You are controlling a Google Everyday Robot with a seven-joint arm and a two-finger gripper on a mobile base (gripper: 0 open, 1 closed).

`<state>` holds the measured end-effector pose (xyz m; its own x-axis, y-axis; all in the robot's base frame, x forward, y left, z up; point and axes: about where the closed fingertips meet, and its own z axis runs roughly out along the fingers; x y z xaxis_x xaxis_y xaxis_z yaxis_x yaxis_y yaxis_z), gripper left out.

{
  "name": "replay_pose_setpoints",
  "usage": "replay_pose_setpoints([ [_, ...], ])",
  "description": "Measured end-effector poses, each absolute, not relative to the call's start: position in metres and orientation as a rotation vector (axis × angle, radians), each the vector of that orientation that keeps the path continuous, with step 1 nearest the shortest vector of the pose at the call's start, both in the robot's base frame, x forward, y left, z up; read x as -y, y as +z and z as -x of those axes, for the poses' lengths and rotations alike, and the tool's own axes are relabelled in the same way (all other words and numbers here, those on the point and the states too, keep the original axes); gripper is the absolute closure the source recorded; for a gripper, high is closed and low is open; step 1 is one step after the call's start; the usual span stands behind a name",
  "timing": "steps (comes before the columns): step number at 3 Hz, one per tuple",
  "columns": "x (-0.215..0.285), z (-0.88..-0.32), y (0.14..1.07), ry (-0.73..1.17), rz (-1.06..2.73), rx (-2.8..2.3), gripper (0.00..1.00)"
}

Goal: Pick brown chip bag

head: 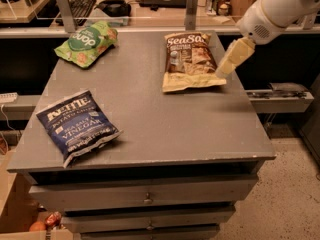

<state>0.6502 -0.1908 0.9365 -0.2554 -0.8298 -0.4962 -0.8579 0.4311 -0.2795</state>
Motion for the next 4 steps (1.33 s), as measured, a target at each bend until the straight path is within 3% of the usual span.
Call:
replay_pose_setpoints([
  [3,0.155,-0.724,0.871,0.401,1.163,-2.072,0.0],
  [4,0.147,-0.726,0.856,0.447,1.143,-2.067,0.18],
])
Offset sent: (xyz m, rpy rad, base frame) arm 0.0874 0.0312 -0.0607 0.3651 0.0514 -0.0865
